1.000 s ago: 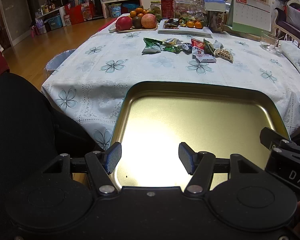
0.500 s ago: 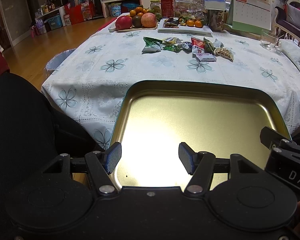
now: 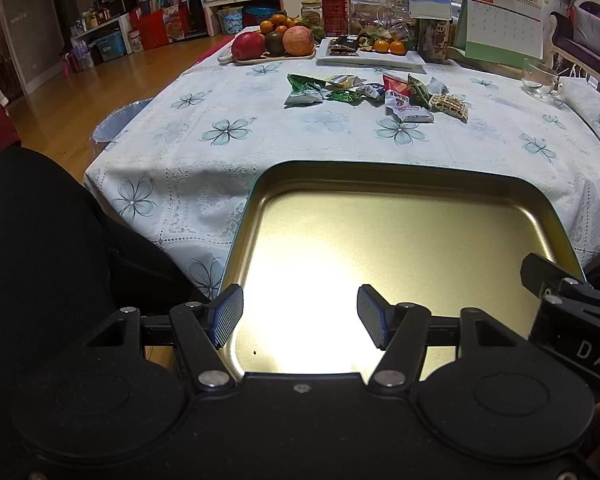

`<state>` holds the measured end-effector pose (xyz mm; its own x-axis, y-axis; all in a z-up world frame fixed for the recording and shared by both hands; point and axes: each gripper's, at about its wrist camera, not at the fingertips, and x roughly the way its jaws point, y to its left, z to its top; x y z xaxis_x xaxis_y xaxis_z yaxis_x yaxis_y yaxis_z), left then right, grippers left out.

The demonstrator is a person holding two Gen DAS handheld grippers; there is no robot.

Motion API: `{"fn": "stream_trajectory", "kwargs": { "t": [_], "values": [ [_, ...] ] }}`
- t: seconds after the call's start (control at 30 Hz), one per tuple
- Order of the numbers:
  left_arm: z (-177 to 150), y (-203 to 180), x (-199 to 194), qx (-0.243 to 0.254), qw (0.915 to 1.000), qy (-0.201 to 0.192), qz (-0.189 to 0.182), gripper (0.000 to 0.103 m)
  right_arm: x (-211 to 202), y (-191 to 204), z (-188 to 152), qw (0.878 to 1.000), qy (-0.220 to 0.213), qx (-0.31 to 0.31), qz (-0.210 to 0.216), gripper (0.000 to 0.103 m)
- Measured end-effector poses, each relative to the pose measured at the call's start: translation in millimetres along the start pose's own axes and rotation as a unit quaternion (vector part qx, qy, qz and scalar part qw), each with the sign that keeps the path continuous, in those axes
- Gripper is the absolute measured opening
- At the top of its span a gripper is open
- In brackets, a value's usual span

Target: Organize snacks

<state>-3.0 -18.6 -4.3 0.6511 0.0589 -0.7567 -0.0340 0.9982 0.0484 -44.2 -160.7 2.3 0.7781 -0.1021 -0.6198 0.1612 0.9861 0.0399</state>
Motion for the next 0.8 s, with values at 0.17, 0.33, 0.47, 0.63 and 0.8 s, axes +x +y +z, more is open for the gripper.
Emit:
{"fn": "stream_trajectory", "kwargs": {
  "t": [0.17,0.33,0.47,0.63,0.8],
  "values": [
    [-3,0,-3,0.006,0.9999,-0.008,0.005,0.065,0,0,0,1.000,0.001,-0.001,-0.001,0.103],
    [-1,-3,-11,0.020,0.9996,-0.014,0.013,0.066,1,2,3,1.000,0.012,-0.016,0.000,0.103],
    [8,-3,-14,0.027,0.9994,-0.006,0.019,0.067,1,5,11,0.999,0.019,-0.047,0.009,0.103],
    [45,2,-12,0.027,0.9996,0.008,-0.003,0.067,8,13,40,0.994,0.013,-0.108,0.030,0.103],
    [101,6,8,0.040,0.9990,0.016,-0.005,0.067,37,12,90,0.992,0.045,-0.091,0.070,0.103]
  ]
}}
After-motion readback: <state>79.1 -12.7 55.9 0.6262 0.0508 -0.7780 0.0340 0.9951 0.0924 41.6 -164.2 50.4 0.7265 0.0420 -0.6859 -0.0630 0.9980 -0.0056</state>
